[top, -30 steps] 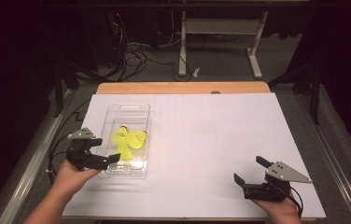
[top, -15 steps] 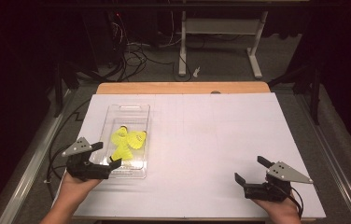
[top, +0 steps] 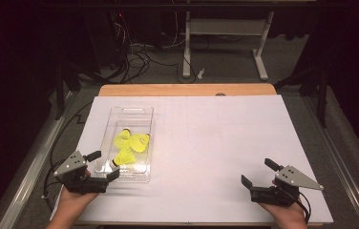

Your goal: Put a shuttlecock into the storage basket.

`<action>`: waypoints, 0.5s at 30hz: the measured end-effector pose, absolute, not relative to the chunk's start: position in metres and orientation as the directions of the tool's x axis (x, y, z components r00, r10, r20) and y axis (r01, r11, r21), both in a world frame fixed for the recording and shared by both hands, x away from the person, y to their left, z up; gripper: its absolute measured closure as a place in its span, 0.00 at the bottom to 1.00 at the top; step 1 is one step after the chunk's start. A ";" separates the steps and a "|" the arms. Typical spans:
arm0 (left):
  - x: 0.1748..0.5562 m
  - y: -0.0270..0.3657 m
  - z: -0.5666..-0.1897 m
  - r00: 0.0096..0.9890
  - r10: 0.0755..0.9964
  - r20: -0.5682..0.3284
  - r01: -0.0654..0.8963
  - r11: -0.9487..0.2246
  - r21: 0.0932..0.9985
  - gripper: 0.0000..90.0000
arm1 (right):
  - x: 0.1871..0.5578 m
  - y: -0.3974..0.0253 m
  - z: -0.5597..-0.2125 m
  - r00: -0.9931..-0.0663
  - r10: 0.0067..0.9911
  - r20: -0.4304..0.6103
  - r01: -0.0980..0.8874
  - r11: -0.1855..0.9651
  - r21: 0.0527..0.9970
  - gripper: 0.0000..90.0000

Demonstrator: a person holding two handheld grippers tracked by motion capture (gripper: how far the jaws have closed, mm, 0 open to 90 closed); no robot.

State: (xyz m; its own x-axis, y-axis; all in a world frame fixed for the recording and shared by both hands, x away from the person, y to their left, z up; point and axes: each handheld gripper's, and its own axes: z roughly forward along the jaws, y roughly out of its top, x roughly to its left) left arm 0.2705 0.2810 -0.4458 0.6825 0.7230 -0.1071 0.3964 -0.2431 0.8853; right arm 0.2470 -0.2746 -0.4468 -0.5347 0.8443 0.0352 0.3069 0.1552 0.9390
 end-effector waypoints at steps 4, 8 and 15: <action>0.269 0.282 -0.446 0.680 0.725 -0.114 0.391 -0.226 0.892 0.01 | 0.246 -0.277 -0.446 -0.520 0.853 0.042 0.293 0.132 0.947 0.00; 0.267 0.284 -0.444 0.671 0.732 -0.116 0.375 -0.200 0.905 0.01 | 0.245 -0.277 -0.445 -0.516 0.856 0.032 0.279 0.133 0.951 0.00; 0.267 0.284 -0.442 0.666 0.738 -0.109 0.373 -0.202 0.906 0.01 | 0.245 -0.278 -0.445 -0.519 0.854 0.034 0.274 0.128 0.953 0.00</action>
